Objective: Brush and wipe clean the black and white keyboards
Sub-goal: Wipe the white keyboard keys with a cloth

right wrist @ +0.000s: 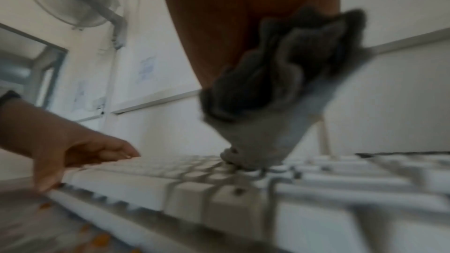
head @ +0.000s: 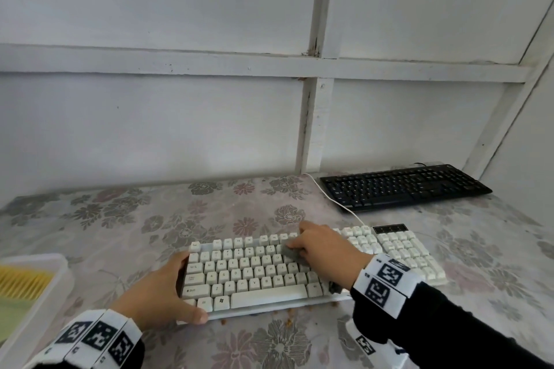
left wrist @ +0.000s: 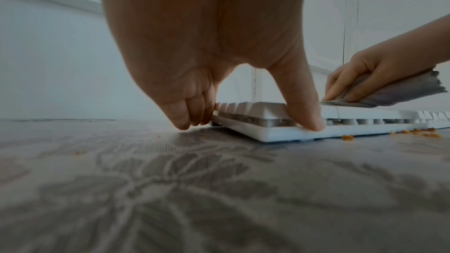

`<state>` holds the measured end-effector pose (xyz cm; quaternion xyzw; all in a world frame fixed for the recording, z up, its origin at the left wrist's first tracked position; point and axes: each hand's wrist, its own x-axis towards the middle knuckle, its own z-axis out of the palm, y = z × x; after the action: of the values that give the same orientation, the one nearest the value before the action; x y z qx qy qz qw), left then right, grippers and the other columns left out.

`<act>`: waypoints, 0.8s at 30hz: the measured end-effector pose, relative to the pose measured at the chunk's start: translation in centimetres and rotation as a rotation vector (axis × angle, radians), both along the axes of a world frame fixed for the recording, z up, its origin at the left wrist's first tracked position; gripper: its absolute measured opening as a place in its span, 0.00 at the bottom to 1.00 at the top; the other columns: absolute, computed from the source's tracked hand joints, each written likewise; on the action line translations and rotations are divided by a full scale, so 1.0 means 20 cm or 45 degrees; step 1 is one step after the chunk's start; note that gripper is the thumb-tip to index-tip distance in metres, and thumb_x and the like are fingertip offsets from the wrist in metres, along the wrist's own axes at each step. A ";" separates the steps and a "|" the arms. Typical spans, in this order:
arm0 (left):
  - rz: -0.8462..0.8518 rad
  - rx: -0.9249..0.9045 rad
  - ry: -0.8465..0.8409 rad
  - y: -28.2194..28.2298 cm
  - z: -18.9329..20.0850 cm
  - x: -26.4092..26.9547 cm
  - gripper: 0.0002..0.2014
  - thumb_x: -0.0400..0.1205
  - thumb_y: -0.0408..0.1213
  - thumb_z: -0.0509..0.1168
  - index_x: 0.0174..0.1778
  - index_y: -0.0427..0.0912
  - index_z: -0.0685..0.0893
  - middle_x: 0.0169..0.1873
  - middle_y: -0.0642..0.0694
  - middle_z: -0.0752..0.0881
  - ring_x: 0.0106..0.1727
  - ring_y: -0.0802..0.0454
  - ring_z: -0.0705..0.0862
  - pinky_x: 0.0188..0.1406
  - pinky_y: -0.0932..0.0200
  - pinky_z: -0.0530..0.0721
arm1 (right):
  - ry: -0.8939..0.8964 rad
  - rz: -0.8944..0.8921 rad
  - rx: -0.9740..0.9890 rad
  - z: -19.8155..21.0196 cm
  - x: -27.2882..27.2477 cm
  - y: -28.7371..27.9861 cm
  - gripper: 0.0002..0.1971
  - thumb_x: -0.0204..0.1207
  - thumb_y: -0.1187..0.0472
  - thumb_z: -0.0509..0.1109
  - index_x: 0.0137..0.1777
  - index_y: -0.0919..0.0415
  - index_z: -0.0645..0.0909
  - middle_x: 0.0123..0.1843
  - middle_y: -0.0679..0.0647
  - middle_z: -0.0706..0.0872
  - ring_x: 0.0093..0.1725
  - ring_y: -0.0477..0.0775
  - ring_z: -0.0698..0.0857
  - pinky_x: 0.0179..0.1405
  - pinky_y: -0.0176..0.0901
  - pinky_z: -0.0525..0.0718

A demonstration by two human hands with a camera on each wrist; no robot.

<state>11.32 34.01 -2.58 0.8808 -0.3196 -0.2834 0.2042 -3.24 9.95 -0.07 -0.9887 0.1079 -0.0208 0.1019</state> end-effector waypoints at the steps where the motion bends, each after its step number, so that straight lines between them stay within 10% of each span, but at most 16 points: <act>1: -0.005 0.003 -0.007 0.00 0.00 0.00 0.55 0.59 0.54 0.80 0.77 0.57 0.53 0.60 0.62 0.78 0.58 0.59 0.78 0.60 0.63 0.75 | 0.001 -0.040 0.013 0.00 -0.04 -0.04 0.11 0.81 0.58 0.63 0.44 0.60 0.85 0.37 0.40 0.65 0.32 0.38 0.68 0.29 0.26 0.62; 10: -0.005 0.010 -0.015 0.00 0.00 -0.01 0.55 0.59 0.53 0.79 0.78 0.56 0.53 0.59 0.62 0.77 0.57 0.59 0.79 0.59 0.64 0.75 | 0.131 -0.338 0.021 0.09 -0.14 -0.16 0.13 0.82 0.56 0.62 0.36 0.57 0.80 0.38 0.42 0.65 0.32 0.36 0.69 0.26 0.26 0.62; 14: 0.014 0.002 -0.010 0.00 0.00 -0.01 0.55 0.59 0.52 0.80 0.77 0.56 0.53 0.57 0.63 0.77 0.57 0.60 0.79 0.60 0.64 0.75 | 0.071 -0.146 0.176 0.11 0.01 0.00 0.15 0.81 0.49 0.63 0.53 0.58 0.86 0.47 0.46 0.71 0.42 0.45 0.76 0.49 0.33 0.77; 19: 0.015 0.001 0.013 -0.01 0.01 -0.02 0.55 0.61 0.50 0.80 0.78 0.54 0.52 0.57 0.62 0.74 0.57 0.60 0.76 0.58 0.65 0.72 | 0.107 -0.046 0.083 0.05 0.07 0.09 0.09 0.80 0.61 0.62 0.39 0.54 0.80 0.49 0.49 0.68 0.35 0.45 0.70 0.35 0.33 0.69; 24: 0.006 0.011 0.027 -0.01 0.01 -0.01 0.55 0.62 0.51 0.80 0.78 0.54 0.51 0.56 0.62 0.74 0.56 0.60 0.76 0.57 0.66 0.72 | 0.097 -0.236 0.002 0.02 -0.06 -0.05 0.12 0.79 0.62 0.61 0.34 0.58 0.79 0.41 0.47 0.69 0.41 0.51 0.74 0.46 0.41 0.79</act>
<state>11.04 33.87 -2.38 0.8794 -0.3142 -0.2937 0.2042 -4.37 8.96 0.34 -0.9745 0.2027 0.0073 0.0962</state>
